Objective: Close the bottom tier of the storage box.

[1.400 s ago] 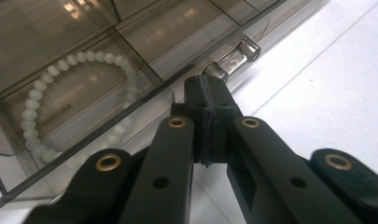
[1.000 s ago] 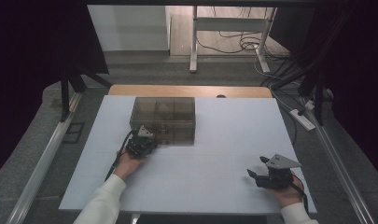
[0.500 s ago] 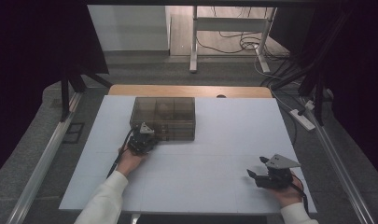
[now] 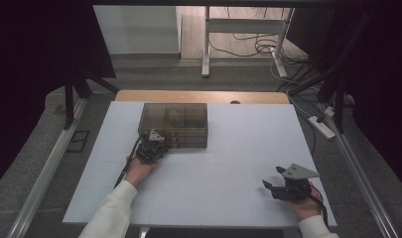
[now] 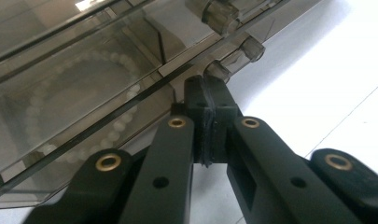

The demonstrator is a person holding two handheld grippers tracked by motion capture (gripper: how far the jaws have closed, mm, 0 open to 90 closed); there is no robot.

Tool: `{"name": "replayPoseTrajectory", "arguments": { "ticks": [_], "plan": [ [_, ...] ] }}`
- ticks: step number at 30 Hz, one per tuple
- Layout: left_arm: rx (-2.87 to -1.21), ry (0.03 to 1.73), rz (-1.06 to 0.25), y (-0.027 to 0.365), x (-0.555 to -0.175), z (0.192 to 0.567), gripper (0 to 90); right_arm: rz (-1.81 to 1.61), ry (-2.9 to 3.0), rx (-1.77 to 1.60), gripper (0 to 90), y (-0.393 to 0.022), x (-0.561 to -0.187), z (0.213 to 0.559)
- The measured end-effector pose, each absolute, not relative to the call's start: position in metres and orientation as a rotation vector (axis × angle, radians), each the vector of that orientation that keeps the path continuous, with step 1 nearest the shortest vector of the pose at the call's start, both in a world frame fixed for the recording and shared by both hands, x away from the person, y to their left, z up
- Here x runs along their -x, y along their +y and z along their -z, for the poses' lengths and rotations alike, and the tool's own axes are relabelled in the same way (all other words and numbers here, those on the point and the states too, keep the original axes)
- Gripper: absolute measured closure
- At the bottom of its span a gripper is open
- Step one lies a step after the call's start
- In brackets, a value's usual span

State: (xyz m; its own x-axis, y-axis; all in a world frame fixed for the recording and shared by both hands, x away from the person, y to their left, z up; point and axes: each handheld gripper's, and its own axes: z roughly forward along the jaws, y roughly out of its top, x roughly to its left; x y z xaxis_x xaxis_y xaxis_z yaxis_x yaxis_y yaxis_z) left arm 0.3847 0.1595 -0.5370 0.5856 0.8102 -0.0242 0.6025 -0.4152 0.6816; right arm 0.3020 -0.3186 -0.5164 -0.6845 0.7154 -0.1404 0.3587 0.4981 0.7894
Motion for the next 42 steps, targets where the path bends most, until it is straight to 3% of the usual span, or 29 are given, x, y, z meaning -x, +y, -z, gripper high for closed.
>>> {"name": "replayPoseTrajectory", "arguments": {
  "ticks": [20, 37, 39, 42],
  "plan": [
    [-2.136, 1.119, -0.396, 0.169, -0.372, 0.527, 88.9, -1.077, 2.286, -0.895, 26.6, -0.324, -0.303, 0.517],
    [-2.034, 1.071, -0.414, 0.201, -0.307, 0.507, 88.8, -1.085, 2.271, -0.891, 26.6, -0.323, -0.300, 0.513],
    [-2.000, 1.076, -0.404, 0.208, -0.298, 0.507, 83.9, -1.087, 2.273, -0.891, 26.6, -0.324, -0.300, 0.513],
    [-1.969, 1.068, -0.393, 0.216, -0.286, 0.506, 64.3, -1.100, 2.269, -0.896, 26.6, -0.325, -0.300, 0.513]
  ]
}}
